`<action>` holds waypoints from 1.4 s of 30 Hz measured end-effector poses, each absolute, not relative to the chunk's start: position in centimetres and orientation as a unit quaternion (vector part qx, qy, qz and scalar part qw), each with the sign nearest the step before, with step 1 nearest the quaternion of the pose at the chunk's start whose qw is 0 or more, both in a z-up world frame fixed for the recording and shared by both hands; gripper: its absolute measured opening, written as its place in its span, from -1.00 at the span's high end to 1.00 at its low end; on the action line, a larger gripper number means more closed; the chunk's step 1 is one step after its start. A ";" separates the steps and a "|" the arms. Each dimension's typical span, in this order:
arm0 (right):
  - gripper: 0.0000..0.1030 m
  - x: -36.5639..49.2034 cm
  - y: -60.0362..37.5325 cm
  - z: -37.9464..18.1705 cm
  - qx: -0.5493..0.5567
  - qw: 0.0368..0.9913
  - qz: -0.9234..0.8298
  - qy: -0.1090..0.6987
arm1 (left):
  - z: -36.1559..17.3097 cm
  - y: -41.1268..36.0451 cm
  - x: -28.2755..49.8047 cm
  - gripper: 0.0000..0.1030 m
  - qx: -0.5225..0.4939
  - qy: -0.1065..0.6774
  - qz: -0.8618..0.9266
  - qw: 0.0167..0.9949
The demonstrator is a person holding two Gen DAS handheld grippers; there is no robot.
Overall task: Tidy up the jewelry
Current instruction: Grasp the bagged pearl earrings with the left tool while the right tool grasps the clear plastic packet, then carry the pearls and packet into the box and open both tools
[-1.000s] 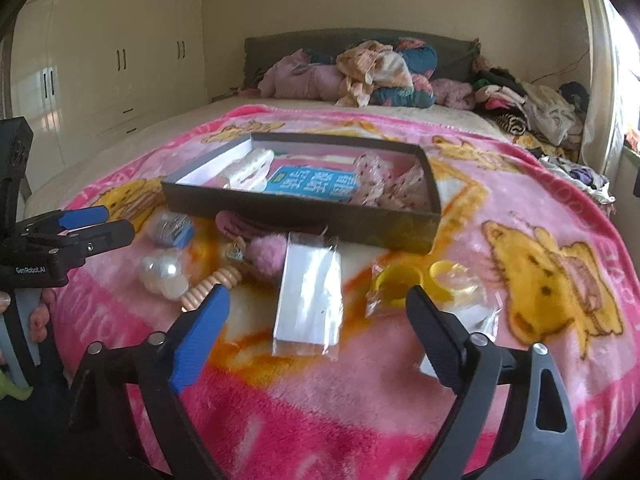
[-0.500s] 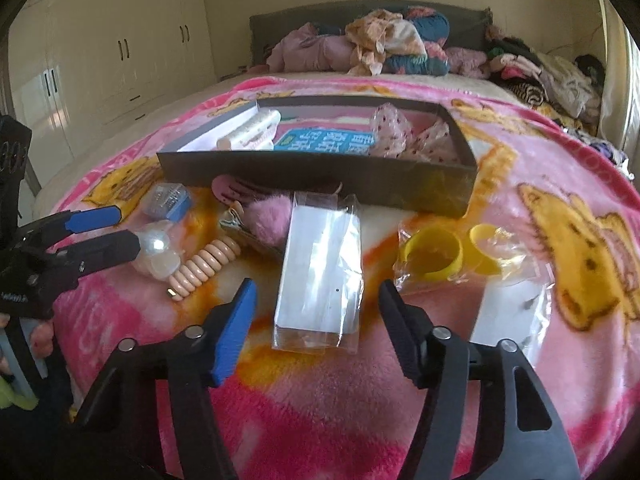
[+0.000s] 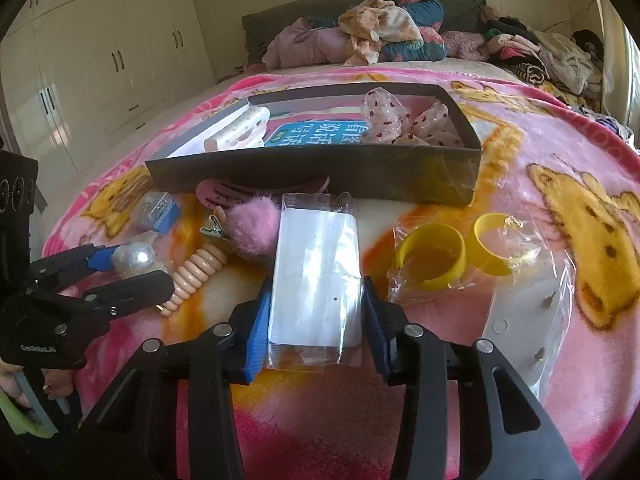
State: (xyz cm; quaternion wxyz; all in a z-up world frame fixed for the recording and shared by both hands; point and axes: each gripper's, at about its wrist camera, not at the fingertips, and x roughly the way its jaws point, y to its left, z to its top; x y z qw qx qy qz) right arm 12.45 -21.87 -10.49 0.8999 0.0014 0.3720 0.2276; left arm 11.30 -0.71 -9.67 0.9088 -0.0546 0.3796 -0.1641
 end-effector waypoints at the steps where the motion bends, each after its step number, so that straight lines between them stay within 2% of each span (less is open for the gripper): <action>1: 0.24 12.5 -21.9 -10.5 0.002 0.900 0.228 0.372 | -9.7 -0.8 11.3 -0.18 -0.056 0.379 -0.165 0.909; 7: 0.25 12.3 -22.5 -10.3 0.013 0.900 0.230 0.369 | -9.6 -0.7 11.2 0.05 -0.062 0.375 -0.164 0.911; 8: 0.25 12.3 -22.6 -10.2 0.015 0.900 0.230 0.369 | -9.6 -0.6 11.2 0.23 -0.062 0.374 -0.163 0.911; 42: 0.26 9.8 -25.8 -5.5 0.055 0.924 0.194 0.324 | -4.9 -2.8 11.8 0.24 -0.039 0.331 -0.177 0.926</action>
